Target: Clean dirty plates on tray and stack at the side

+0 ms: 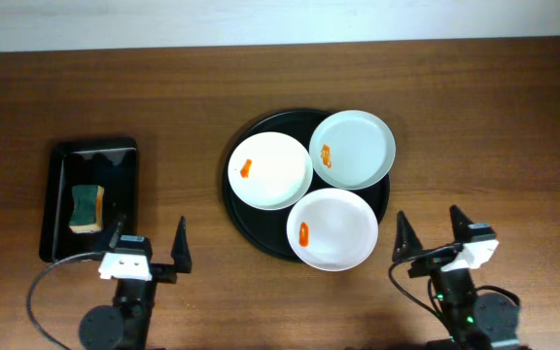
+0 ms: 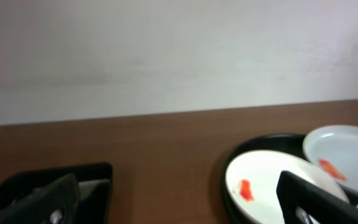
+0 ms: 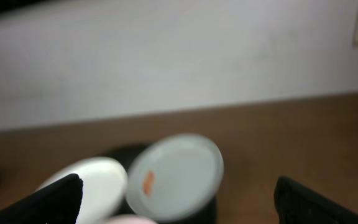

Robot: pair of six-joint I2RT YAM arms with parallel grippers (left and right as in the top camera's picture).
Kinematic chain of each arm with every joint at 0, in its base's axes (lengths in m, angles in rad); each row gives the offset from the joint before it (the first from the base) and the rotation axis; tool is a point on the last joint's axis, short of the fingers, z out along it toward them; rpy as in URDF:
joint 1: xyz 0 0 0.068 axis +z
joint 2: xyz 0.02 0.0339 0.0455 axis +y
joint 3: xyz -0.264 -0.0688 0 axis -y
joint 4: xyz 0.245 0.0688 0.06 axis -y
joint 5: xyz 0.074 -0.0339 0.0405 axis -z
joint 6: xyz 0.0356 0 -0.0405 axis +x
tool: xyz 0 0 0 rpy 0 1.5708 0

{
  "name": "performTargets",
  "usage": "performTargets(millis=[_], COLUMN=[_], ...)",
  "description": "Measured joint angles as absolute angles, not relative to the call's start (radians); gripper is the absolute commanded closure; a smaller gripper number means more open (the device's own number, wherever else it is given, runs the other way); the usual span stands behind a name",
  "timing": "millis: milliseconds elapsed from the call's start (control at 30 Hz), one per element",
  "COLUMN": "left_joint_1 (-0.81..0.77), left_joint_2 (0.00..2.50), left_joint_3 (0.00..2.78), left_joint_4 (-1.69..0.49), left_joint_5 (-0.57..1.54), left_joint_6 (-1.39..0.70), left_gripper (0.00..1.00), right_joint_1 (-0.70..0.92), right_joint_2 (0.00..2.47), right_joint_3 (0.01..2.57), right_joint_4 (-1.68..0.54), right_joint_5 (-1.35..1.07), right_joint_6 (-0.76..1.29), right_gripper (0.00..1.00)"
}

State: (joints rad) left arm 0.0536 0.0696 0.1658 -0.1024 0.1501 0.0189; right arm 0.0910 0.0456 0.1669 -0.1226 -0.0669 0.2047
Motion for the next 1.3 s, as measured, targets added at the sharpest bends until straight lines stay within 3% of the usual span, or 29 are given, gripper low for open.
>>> performTargets(millis=[300,433,533,667,867,1000,1033,1067,1167,1300], left_joint_1=[0.054,0.054,0.06,0.253,0.403,0.425,0.426,0.426,0.426,0.426], left_joint_2=[0.813,0.939,0.941,1.087,1.224,1.23,1.247,1.288,1.481,1.634], left_joint_3=[0.875,1.008,1.013,1.022,1.025,1.025,1.025,1.028,1.031,1.031], left_joint_4=[-0.559,-0.595,-0.657,-0.701,-0.624,-0.632,-0.624,-0.616,-0.562,-0.463], left_joint_5=[0.22,0.255,0.267,0.176,0.252,0.15,0.073,0.036,-0.032,-0.096], left_joint_6=[0.019,0.019,0.002,-0.104,-0.111,-0.077,-0.068,-0.051,0.012,0.111], left_gripper=[0.01,0.01,0.01,0.01,0.01,0.09,0.24,0.26,0.2,0.26], right_joint_1=[0.091,0.09,0.09,0.09,0.09,0.09,0.09,0.09,0.09,0.09], right_joint_2=[0.744,1.013,1.137,1.223,1.232,1.232,1.232,1.234,1.234,1.235], right_joint_3=[0.95,1.192,1.201,1.201,1.201,1.201,1.201,1.201,1.201,1.201], right_joint_4=[-0.786,-0.871,-0.892,-0.921,-0.936,-0.938,-0.938,-0.936,-0.935,-0.937], right_joint_5=[-0.168,-0.229,-0.312,-0.316,-0.289,-0.289,-0.289,-0.286,-0.286,-0.286], right_joint_6=[0.229,0.228,0.215,0.202,0.2,0.199,0.199,0.198,0.199,0.198], right_gripper=[0.01,0.01,0.03,0.05,0.04,0.04,0.04,0.04,0.04,0.04])
